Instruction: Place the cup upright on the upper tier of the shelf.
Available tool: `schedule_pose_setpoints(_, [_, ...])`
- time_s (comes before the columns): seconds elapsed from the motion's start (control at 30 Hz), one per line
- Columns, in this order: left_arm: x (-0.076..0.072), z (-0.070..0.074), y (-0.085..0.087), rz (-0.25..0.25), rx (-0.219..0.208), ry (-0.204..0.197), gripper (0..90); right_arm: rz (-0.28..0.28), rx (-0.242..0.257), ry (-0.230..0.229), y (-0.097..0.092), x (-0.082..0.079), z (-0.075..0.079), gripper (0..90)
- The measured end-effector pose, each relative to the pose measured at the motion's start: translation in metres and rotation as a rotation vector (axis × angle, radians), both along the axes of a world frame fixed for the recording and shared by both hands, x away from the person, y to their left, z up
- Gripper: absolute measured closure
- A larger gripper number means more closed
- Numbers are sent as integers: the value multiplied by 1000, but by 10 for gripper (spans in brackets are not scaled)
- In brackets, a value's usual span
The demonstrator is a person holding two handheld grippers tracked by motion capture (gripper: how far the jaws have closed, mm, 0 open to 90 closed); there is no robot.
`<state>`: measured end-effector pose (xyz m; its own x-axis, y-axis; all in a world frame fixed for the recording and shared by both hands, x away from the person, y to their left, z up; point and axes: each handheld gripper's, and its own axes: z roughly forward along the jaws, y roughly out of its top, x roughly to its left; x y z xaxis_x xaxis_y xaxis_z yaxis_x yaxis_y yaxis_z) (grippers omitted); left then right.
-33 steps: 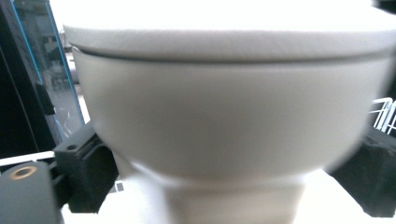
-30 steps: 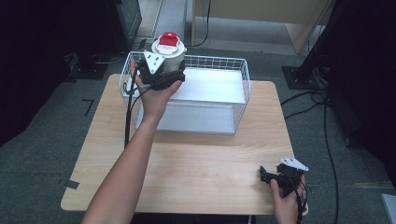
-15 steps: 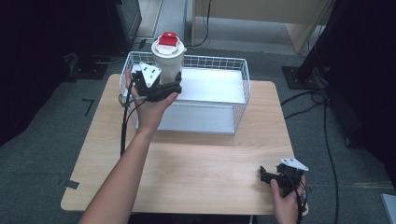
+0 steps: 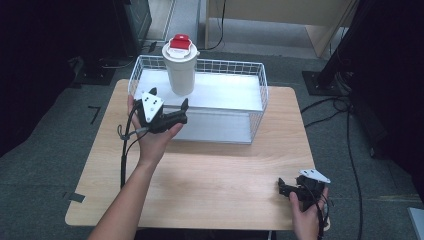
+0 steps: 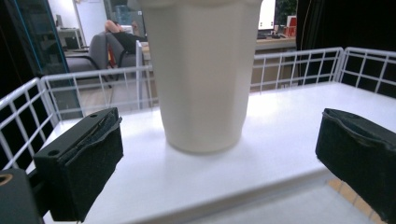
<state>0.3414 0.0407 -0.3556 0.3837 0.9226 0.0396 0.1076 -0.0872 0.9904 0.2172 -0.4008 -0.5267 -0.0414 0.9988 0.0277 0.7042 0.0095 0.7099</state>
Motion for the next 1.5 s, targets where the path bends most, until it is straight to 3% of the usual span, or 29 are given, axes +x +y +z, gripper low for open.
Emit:
schedule_pose_setpoints(0.37, [-31,-24,19,-10,-12,18,13,1,0,0,0,0,0,0])
schedule_pose_setpoints(0.7, [-53,-50,52,13,12,52,13,1,-1,-1,0,0,0,0])
schedule_pose_setpoints(0.93, [-67,-77,81,39,6,105,12,-1,0,0,0,0,0,0])
schedule_pose_setpoints(1.13, [-82,-108,107,64,9,179,12,-1,0,0,0,0,0,0])
schedule_pose_setpoints(1.3, [-89,-120,118,72,36,205,12,0,1,0,0,0,0,0])
schedule_pose_setpoints(1.37, [-96,-129,130,89,46,228,12,-1,0,0,0,0,0,0])
schedule_pose_setpoints(1.5, [-104,-137,146,95,26,274,12,-1,1,0,0,0,0,0])
